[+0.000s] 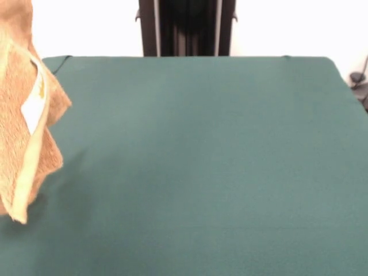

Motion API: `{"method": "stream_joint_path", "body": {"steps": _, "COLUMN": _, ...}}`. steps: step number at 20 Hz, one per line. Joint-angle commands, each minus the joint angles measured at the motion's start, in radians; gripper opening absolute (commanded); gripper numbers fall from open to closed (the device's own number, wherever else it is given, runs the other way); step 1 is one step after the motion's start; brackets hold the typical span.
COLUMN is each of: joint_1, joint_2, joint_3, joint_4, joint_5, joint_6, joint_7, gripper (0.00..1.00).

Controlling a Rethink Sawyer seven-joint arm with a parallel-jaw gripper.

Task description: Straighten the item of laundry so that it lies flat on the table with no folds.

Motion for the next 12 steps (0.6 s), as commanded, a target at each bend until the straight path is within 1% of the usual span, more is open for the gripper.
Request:
{"method": "stream_joint_path", "body": {"steps": 1, "joint_1": 0.072, "joint_2": 0.054, "joint_3": 0.044, "joint_4": 0.111, "joint_5": 0.066, "joint_6": -0.086, "joint_7": 0.253, "gripper": 0.00}}
{"method": "stream_joint_path", "body": {"steps": 3, "joint_1": 0.080, "joint_2": 0.058, "joint_3": 0.032, "joint_4": 0.117, "joint_5": 0.076, "joint_6": -0.095, "joint_7": 0.268, "gripper": 0.00}}
{"method": "stream_joint_path", "body": {"steps": 6, "joint_1": 0.104, "joint_2": 0.040, "joint_3": -0.004, "joint_4": 0.161, "joint_5": 0.086, "joint_6": -0.123, "joint_7": 0.324, "gripper": 0.00}}
{"method": "stream_joint_path", "body": {"steps": 9, "joint_1": 0.131, "joint_2": 0.007, "joint_3": -0.050, "joint_4": 0.206, "joint_5": 0.085, "joint_6": -0.122, "joint_7": 0.381, "gripper": 0.00}}
{"method": "stream_joint_path", "body": {"steps": 12, "joint_1": 0.158, "joint_2": -0.041, "joint_3": -0.100, "joint_4": 0.273, "joint_5": 0.091, "joint_6": -0.131, "joint_7": 0.428, "gripper": 0.00}}
